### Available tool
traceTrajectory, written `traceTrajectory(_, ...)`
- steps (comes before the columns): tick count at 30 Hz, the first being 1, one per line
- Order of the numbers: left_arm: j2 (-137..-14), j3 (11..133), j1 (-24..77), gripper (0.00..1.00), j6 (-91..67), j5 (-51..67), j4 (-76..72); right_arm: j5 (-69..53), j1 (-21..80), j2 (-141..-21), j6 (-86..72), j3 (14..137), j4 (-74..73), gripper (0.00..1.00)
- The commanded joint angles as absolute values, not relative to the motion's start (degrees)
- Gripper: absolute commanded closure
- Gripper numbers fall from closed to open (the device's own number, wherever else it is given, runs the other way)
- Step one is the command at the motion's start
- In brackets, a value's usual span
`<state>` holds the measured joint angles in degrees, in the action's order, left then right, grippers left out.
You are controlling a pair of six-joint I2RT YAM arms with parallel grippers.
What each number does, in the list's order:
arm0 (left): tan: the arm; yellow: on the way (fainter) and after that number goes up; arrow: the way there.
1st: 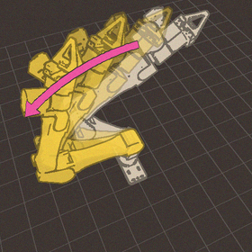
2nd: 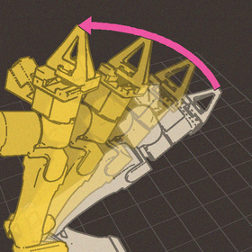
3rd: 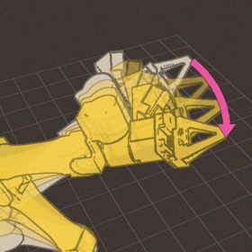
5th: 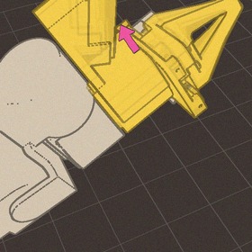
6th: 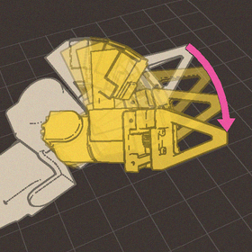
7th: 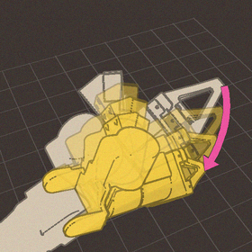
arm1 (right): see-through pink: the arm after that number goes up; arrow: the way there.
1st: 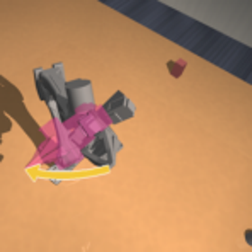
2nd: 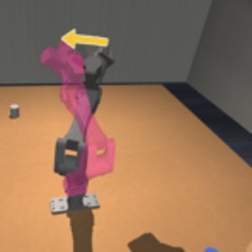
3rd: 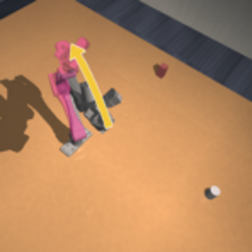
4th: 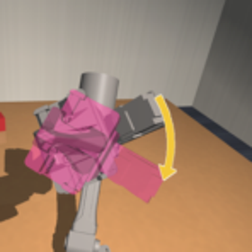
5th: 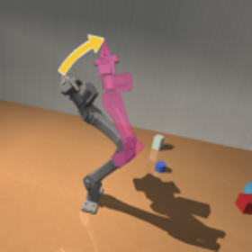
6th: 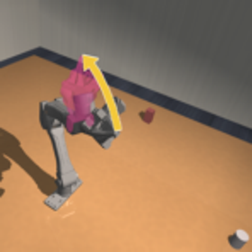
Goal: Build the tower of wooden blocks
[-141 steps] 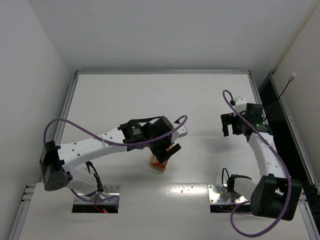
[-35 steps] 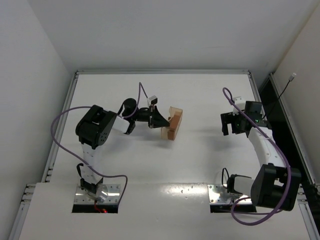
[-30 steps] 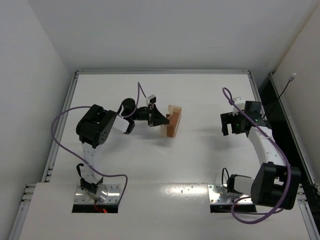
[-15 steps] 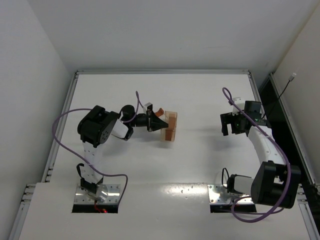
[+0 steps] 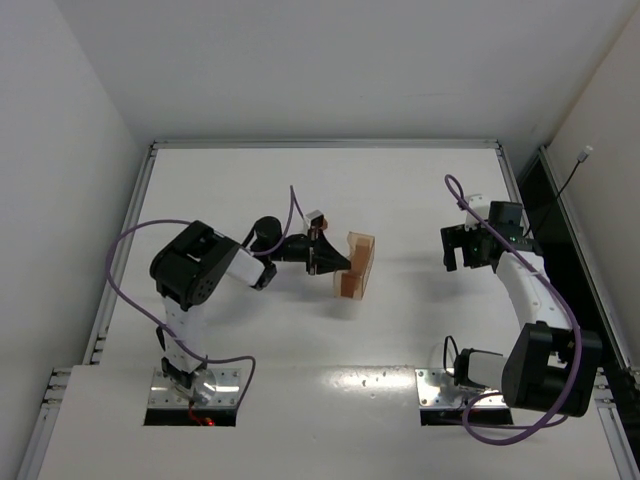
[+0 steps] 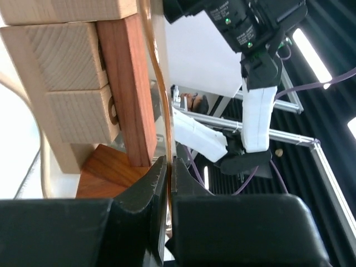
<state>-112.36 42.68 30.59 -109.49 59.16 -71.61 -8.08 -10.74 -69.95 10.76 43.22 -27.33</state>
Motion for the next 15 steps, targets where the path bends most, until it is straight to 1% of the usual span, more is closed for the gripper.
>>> traceTrajectory(1,-110.7,41.2,26.8,1.00,-110.6,59.3,-106.5,-8.1,-10.9,-69.9,11.4,46.2,-27.5,0.10)
traceTrajectory(2,-109.6,42.2,22.5,1.00,-109.3,60.1,-106.5,-7.6,-10.9,-69.4,11.4,46.2,-28.2,0.10)
traceTrajectory(3,-110.3,42.8,20.8,1.00,-110.1,63.6,-106.5,-6.9,-10.9,-68.6,12.1,46.2,-28.7,0.10)
traceTrajectory(4,-110.8,42.8,19.6,1.00,-110.1,63.6,-106.5,-6.9,-10.9,-68.6,12.1,46.2,-28.7,0.10)
traceTrajectory(6,-110.8,42.7,22.2,1.00,-110.1,62.4,-106.5,-6.9,-10.9,-67.9,12.1,45.6,-27.4,0.10)
traceTrajectory(9,-111.4,46.4,28.8,1.00,-109.0,64.3,-106.5,-7.9,-10.9,-69.3,11.6,45.6,-26.6,0.10)
traceTrajectory(11,-110.7,45.6,27.5,1.00,-109.0,63.8,-106.5,-7.9,-10.9,-69.3,11.6,46.2,-28.1,0.11)
traceTrajectory(15,-110.7,44.0,28.6,1.00,-109.5,63.2,-106.5,-7.9,-10.9,-68.7,11.6,46.2,-28.1,0.11)
